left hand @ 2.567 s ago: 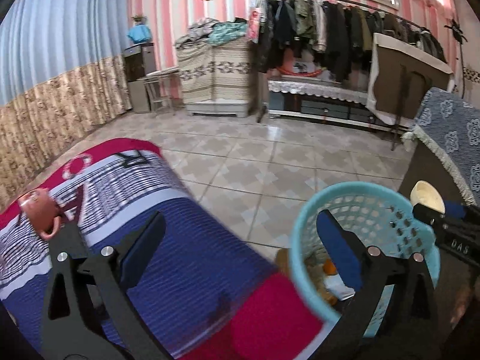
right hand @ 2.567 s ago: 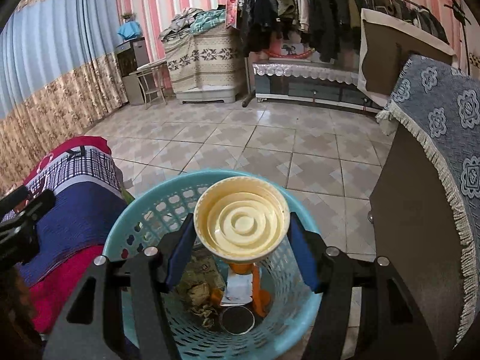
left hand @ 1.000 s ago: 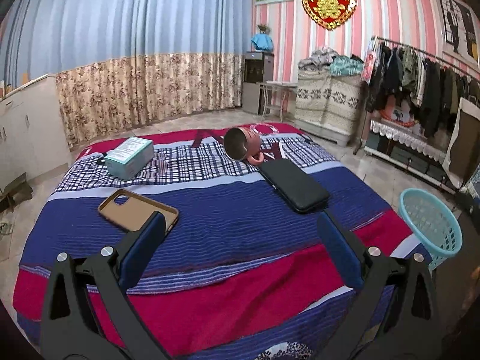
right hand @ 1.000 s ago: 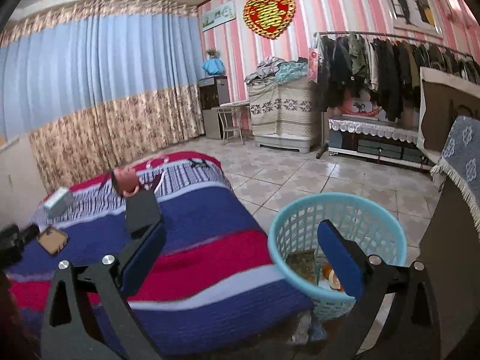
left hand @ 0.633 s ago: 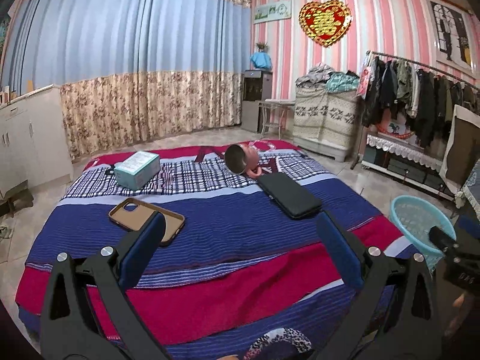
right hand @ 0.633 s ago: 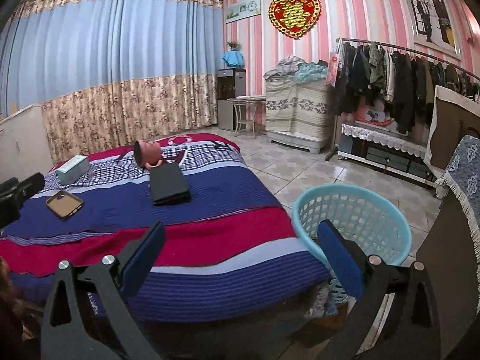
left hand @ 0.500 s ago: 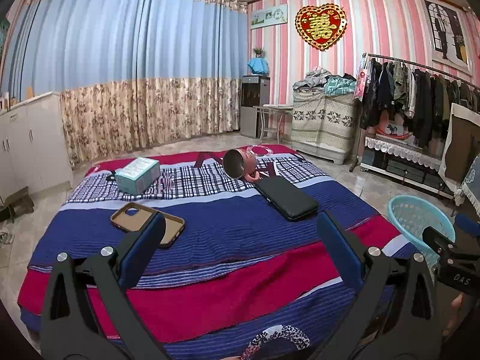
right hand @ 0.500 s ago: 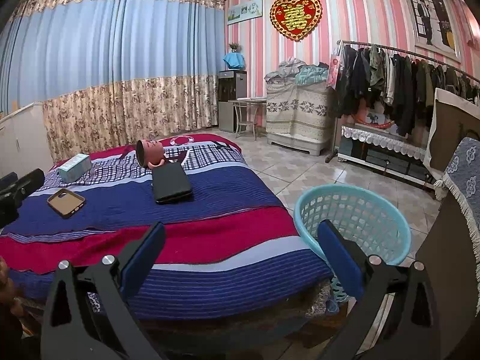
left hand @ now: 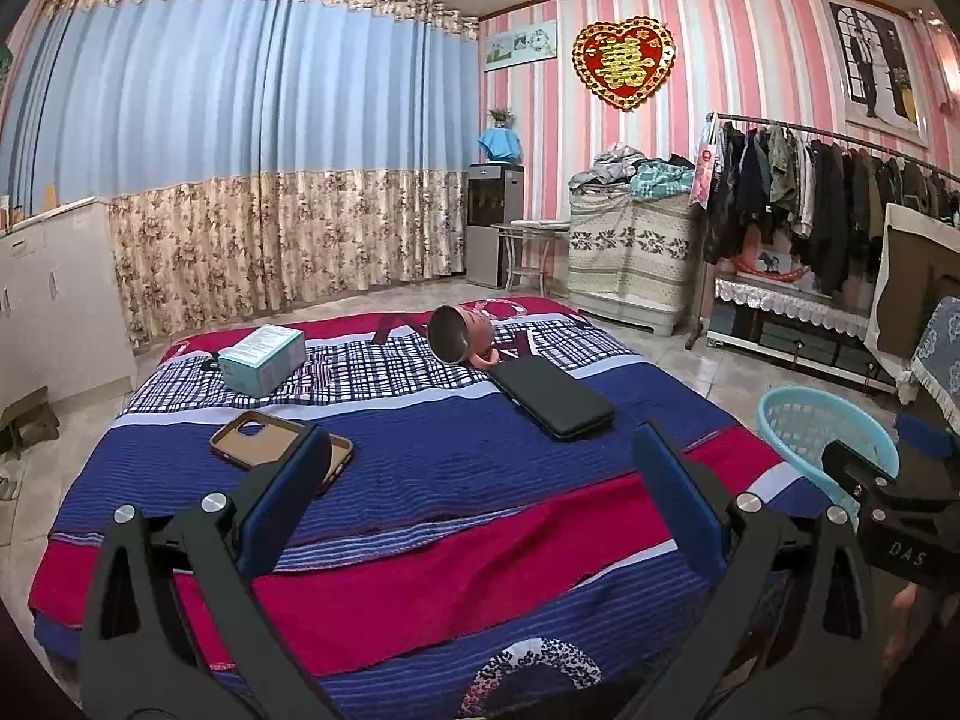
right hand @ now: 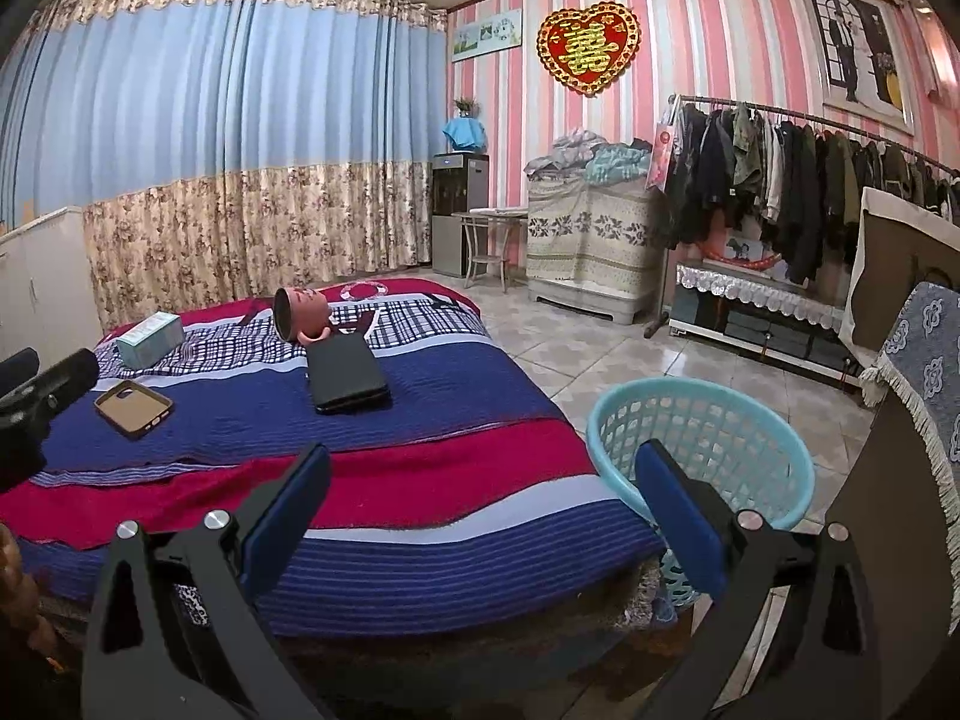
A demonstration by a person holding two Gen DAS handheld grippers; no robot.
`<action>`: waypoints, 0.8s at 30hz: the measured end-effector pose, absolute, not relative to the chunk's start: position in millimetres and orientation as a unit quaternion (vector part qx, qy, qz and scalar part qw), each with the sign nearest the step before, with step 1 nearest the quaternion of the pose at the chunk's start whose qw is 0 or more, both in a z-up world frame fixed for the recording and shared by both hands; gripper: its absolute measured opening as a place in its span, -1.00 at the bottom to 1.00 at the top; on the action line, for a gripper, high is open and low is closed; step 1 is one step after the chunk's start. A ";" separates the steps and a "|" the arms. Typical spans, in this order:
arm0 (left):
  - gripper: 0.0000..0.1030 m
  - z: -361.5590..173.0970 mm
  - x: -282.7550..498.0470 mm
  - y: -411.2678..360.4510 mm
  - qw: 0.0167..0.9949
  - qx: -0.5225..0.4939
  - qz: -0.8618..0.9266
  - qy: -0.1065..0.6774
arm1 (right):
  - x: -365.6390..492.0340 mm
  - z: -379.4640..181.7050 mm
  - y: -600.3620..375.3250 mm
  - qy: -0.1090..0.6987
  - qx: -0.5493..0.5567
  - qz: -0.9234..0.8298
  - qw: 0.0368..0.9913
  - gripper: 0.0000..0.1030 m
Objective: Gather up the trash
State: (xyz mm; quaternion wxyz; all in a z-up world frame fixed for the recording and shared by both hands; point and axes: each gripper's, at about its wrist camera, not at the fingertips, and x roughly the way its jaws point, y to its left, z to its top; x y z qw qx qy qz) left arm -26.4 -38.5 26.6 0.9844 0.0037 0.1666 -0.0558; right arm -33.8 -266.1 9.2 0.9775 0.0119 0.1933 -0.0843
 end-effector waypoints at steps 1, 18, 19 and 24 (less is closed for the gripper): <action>0.89 26.0 -26.6 -39.1 0.984 0.006 -0.057 0.167 | -33.8 9.5 -265.6 0.192 0.011 -0.084 0.978 0.92; 0.89 22.5 -24.5 -37.6 0.982 -0.006 -0.067 0.176 | -34.2 10.5 -265.0 0.189 0.007 -0.084 0.978 0.92; 0.89 22.5 -24.4 -37.6 0.982 -0.006 -0.068 0.175 | -34.0 10.2 -264.8 0.189 0.008 -0.084 0.978 0.92; 0.89 22.1 -24.6 -37.7 0.982 -0.005 -0.067 0.175 | -34.2 10.1 -265.0 0.189 0.008 -0.084 0.978 0.92</action>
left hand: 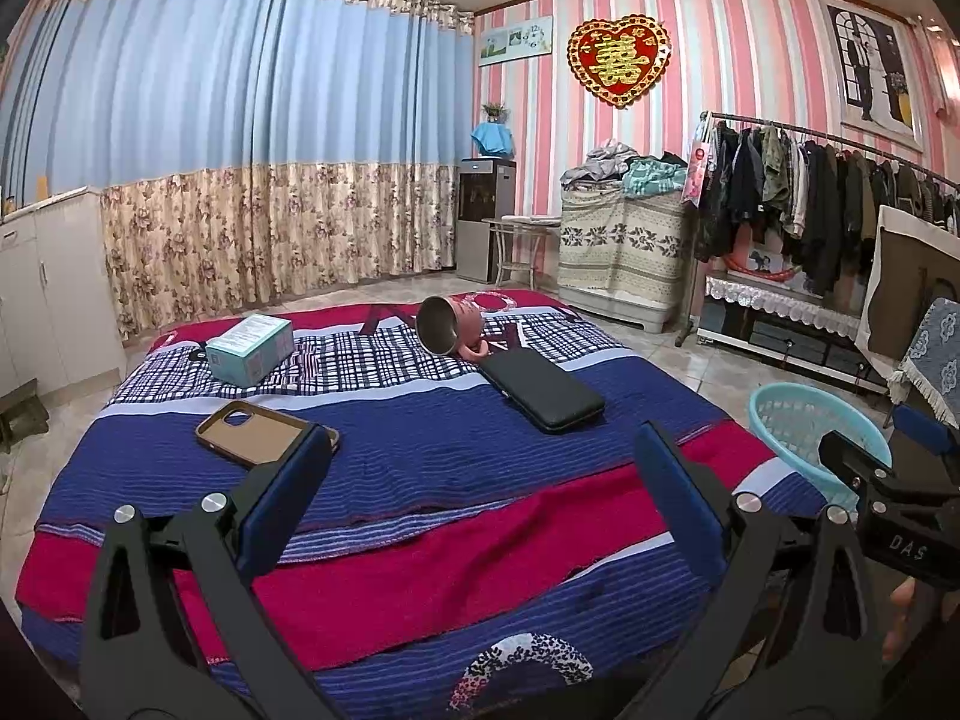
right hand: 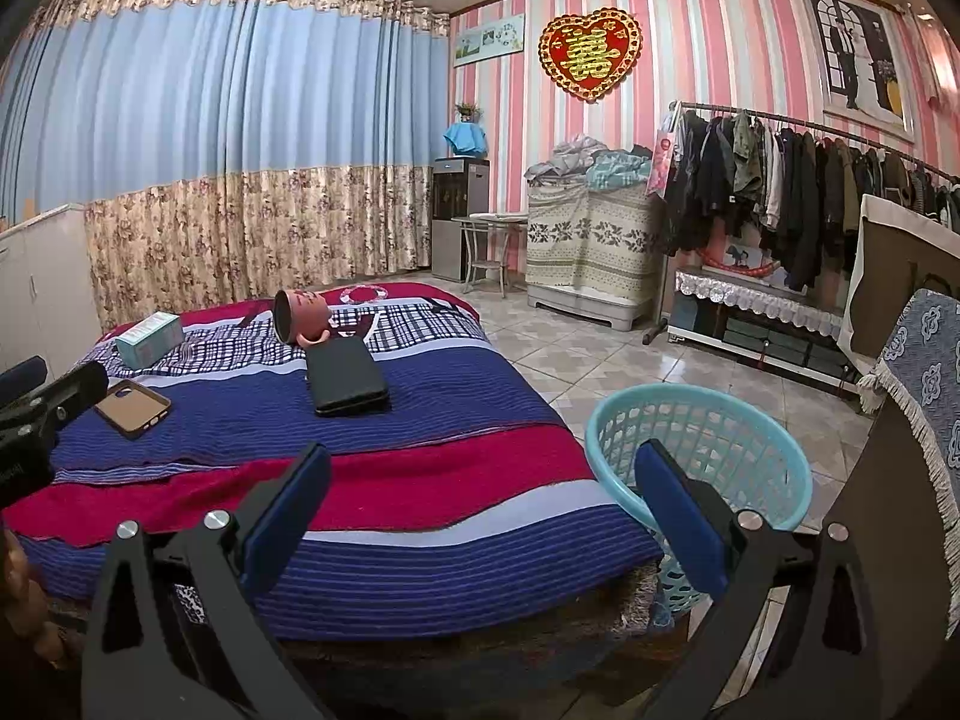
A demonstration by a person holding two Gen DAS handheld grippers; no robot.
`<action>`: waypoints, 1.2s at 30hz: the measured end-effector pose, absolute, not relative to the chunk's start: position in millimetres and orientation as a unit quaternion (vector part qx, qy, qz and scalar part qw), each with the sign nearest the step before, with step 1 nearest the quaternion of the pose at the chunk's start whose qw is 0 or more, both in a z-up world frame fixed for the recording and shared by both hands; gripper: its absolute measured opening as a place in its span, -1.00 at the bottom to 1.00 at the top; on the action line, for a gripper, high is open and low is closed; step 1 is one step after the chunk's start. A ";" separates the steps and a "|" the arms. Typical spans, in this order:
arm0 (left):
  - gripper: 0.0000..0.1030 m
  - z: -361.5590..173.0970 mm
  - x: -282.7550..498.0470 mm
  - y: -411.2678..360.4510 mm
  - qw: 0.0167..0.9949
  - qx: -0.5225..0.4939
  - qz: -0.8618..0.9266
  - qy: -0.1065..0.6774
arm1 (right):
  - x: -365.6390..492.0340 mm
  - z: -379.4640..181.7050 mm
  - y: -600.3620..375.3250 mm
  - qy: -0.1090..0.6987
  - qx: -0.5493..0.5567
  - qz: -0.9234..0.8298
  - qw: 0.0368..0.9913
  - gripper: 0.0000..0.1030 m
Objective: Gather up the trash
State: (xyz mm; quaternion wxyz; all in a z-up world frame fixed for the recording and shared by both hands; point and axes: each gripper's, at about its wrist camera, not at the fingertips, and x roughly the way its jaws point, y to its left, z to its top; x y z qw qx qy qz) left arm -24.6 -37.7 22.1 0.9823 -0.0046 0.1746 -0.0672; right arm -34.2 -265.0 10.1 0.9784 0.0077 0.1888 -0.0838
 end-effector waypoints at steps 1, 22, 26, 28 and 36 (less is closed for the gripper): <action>0.89 22.4 -24.9 -38.0 0.983 -0.005 -0.067 0.173 | -34.2 10.0 -265.2 0.189 0.008 -0.084 0.978 0.92; 0.89 23.5 -25.2 -35.3 0.982 -0.006 -0.070 0.173 | -34.1 9.6 -265.0 0.189 0.008 -0.084 0.978 0.92; 0.89 23.4 -25.3 -35.4 0.982 -0.006 -0.069 0.173 | -34.0 9.4 -264.8 0.189 0.007 -0.084 0.978 0.92; 0.89 23.5 -25.3 -35.3 0.982 -0.006 -0.069 0.173 | -34.0 9.4 -264.7 0.189 0.007 -0.083 0.978 0.92; 0.89 23.8 -25.1 -35.2 0.982 -0.006 -0.070 0.173 | -34.0 9.2 -264.6 0.189 0.007 -0.084 0.978 0.92</action>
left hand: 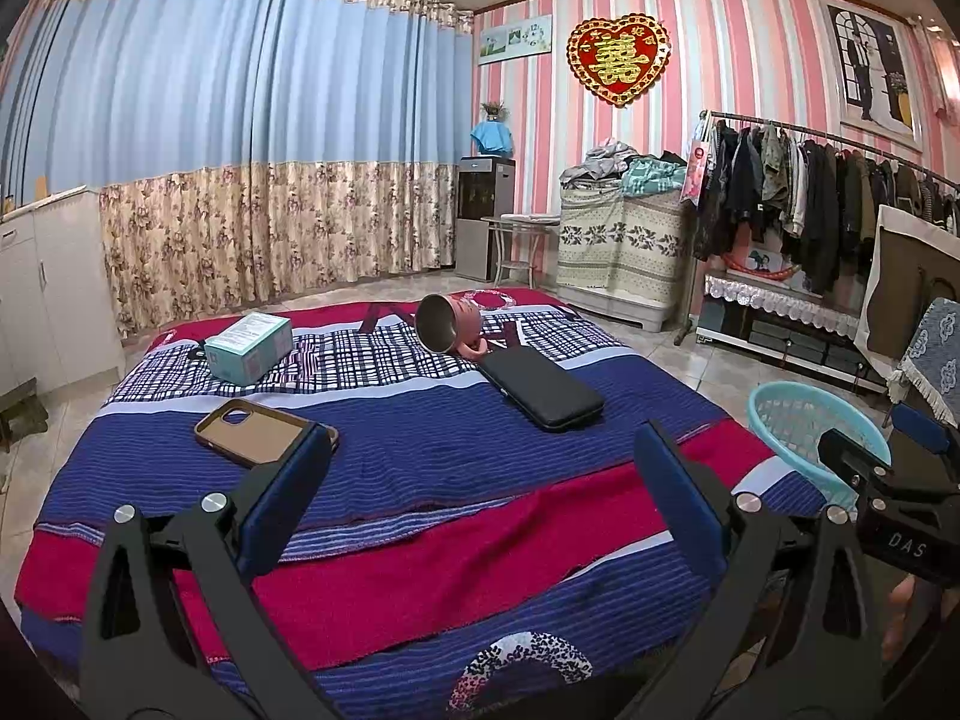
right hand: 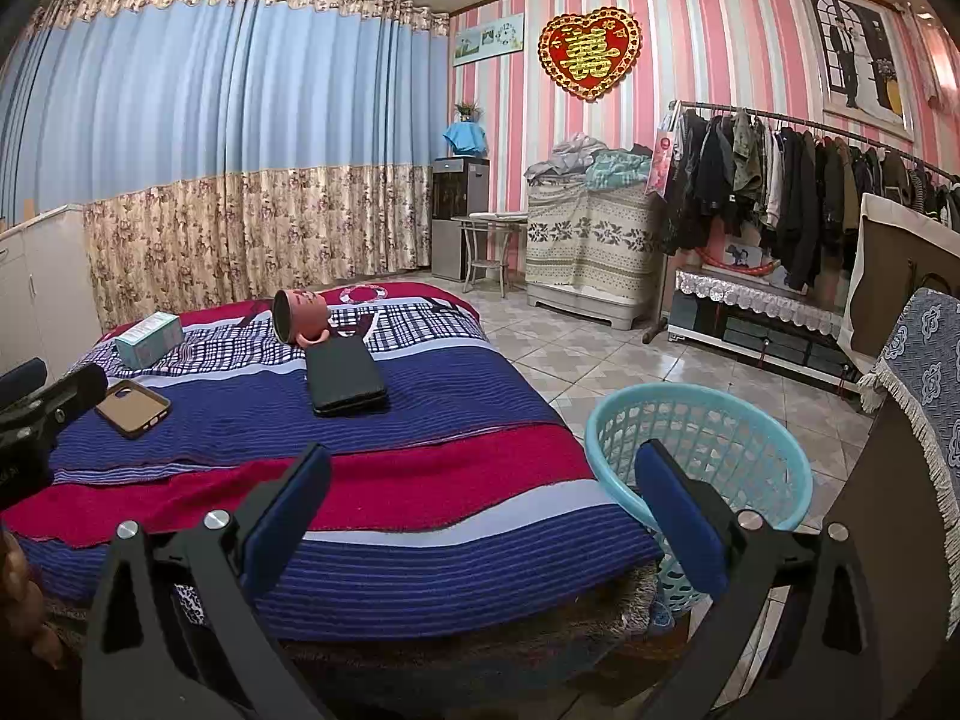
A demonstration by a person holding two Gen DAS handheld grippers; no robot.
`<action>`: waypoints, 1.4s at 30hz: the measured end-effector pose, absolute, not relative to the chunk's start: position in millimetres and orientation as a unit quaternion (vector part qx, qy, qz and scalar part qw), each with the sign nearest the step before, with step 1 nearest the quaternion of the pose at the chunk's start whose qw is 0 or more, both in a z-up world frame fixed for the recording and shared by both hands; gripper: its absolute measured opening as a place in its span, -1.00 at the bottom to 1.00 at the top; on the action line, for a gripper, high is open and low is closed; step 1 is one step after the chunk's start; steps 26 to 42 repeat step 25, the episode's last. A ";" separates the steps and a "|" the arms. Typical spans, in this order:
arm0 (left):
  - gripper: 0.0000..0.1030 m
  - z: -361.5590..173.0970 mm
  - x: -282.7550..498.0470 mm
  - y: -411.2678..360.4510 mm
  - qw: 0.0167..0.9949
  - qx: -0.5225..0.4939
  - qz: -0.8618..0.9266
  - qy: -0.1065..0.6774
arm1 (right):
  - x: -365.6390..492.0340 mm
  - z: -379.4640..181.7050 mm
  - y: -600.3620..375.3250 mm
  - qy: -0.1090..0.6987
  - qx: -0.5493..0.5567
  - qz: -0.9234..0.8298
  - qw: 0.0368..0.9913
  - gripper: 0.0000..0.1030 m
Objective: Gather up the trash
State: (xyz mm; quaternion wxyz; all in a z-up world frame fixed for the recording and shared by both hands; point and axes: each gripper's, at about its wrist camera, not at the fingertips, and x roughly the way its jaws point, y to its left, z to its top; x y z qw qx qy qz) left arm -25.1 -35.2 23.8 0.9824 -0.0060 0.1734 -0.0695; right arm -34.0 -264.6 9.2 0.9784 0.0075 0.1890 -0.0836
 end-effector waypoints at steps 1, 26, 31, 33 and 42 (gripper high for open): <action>0.89 23.8 -25.2 -35.3 0.982 -0.006 -0.069 0.173 | -34.0 9.3 -264.7 0.189 0.007 -0.084 0.978 0.92; 0.89 15.7 -29.3 -36.1 0.982 0.000 -0.076 0.172 | -34.5 9.9 -266.3 0.189 0.008 -0.084 0.978 0.92; 0.89 15.7 -29.3 -36.1 0.982 0.000 -0.076 0.172 | -34.5 9.9 -266.3 0.189 0.008 -0.084 0.978 0.92; 0.89 15.7 -29.3 -36.1 0.982 0.000 -0.076 0.172 | -34.5 9.9 -266.3 0.189 0.008 -0.084 0.978 0.92; 0.89 15.7 -29.3 -36.1 0.982 0.000 -0.076 0.172 | -34.5 9.9 -266.3 0.189 0.008 -0.084 0.978 0.92</action>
